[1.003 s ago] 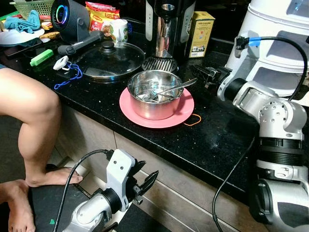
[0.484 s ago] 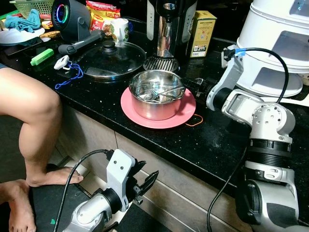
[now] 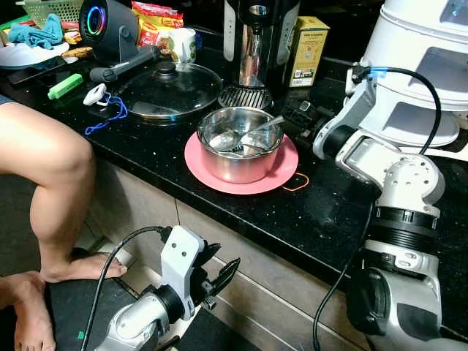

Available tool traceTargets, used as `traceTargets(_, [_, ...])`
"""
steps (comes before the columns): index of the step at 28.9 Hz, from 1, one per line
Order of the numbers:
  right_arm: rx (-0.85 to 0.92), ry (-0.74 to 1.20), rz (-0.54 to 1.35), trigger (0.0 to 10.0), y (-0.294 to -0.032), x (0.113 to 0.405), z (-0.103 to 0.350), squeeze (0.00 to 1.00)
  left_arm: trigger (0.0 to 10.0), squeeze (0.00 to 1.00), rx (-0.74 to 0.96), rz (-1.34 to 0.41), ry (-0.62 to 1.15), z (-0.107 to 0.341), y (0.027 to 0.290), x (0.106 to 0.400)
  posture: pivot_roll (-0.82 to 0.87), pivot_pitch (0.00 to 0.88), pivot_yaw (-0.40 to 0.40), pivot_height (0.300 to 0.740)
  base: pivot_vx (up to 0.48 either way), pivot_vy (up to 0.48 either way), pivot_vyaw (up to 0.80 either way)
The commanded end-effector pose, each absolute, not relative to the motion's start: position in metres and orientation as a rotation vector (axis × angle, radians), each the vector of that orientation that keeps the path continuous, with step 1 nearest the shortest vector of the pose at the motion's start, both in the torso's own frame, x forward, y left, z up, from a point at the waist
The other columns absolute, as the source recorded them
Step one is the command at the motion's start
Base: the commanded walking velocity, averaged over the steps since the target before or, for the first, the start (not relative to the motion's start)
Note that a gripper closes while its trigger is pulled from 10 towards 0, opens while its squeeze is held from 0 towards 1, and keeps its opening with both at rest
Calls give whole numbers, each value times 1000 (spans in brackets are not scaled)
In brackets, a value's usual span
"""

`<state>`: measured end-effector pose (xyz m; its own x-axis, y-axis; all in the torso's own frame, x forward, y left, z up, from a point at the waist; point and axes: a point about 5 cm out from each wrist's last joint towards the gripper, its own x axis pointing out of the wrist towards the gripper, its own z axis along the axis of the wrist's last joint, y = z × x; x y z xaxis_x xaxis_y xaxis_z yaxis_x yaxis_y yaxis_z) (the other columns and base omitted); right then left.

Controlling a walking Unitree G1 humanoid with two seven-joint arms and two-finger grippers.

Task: Kitchen organization

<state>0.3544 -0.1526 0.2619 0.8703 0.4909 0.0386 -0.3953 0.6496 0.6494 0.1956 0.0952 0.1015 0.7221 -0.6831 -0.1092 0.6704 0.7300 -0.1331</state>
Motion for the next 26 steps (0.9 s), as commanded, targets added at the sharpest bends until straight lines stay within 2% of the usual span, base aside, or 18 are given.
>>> traceTargets(1, [742,10,566,0,-153,351,285,0,10000,0,-94,-745,160,101,97,196,47,14,-19,732,0,0,0])
traceTargets(7, [900,-301,624,0,-170,343,319,0,10000,0,-106,-738,149,104,99,197,49,11,-19,732,0,0,0])
traceTargets(15, [939,-409,599,0,-185,339,327,0,10000,0,-101,-734,139,106,99,198,48,8,-19,732,0,0,0])
traceTargets(16, [936,-422,582,10000,-189,340,327,0,10000,0,-106,-732,134,107,99,199,46,6,-19,732,0,0,0])
traceTargets(26, [926,-470,585,10000,-198,337,326,0,10000,0,-116,-699,162,106,99,204,42,3,-14,732,0,0,0])
